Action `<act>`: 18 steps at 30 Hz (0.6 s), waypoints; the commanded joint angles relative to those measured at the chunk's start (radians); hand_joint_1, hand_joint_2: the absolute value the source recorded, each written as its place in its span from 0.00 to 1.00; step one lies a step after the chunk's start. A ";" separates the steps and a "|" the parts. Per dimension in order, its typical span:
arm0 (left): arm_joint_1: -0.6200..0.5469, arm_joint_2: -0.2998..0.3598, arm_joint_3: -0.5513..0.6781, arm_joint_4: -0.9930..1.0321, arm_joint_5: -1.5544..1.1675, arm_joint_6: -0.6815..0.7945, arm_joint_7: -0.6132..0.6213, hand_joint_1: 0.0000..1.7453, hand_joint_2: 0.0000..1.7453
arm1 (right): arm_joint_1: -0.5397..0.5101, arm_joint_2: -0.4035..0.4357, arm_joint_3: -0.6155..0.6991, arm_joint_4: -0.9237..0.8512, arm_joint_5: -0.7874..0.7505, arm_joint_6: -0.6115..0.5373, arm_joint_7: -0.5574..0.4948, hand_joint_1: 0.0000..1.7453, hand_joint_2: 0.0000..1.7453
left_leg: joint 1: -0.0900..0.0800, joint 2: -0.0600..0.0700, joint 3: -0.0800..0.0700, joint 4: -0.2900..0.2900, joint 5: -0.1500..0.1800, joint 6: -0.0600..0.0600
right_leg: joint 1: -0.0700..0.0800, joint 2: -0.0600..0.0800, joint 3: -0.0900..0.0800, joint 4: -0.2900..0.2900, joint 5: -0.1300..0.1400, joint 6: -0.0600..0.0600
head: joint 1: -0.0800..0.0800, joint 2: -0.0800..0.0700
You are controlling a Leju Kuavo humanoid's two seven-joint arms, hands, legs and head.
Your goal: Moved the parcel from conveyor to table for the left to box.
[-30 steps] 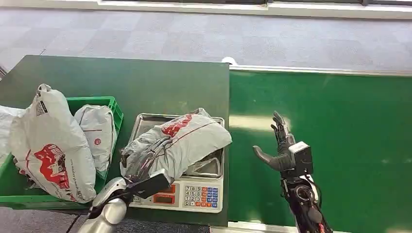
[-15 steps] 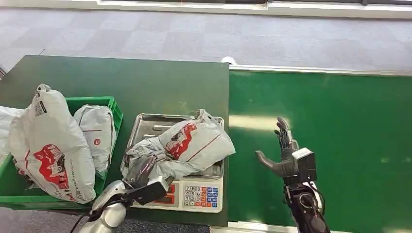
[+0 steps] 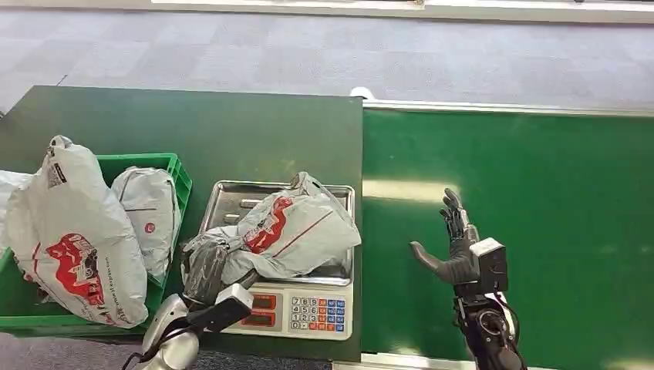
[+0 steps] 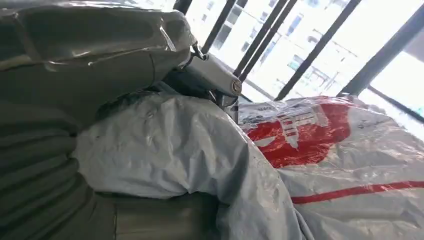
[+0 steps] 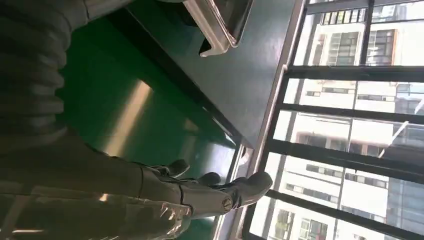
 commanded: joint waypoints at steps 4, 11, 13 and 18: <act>0.027 0.001 -0.024 -0.163 0.144 0.263 -0.164 1.00 1.00 | -0.075 -0.002 0.037 0.071 -0.023 -0.002 -0.007 0.00 1.00 | 0.001 0.004 -0.004 0.001 0.000 0.002 | 0.001 0.003 -0.005 0.000 0.001 -0.003 | 0.000 0.000; 0.045 0.010 -0.009 -0.363 0.085 0.327 -0.164 1.00 1.00 | -0.048 -0.013 0.044 0.056 -0.038 -0.012 -0.010 0.00 1.00 | 0.001 0.001 -0.004 0.001 -0.001 0.001 | 0.001 0.001 -0.004 0.000 0.000 -0.002 | 0.000 0.000; 0.054 0.002 0.009 -0.398 0.059 0.327 -0.164 1.00 1.00 | -0.040 -0.016 0.043 0.054 -0.041 -0.012 -0.014 0.00 1.00 | 0.000 0.003 -0.003 -0.001 0.000 0.002 | 0.001 0.002 -0.003 -0.002 0.001 -0.003 | 0.000 0.000; 0.073 -0.045 0.095 -0.639 -0.092 0.327 -0.164 1.00 1.00 | -0.041 -0.022 0.048 0.069 -0.046 -0.013 -0.026 0.00 1.00 | 0.001 0.003 -0.005 0.001 -0.001 0.002 | 0.002 0.002 -0.005 0.000 0.000 -0.004 | 0.000 0.000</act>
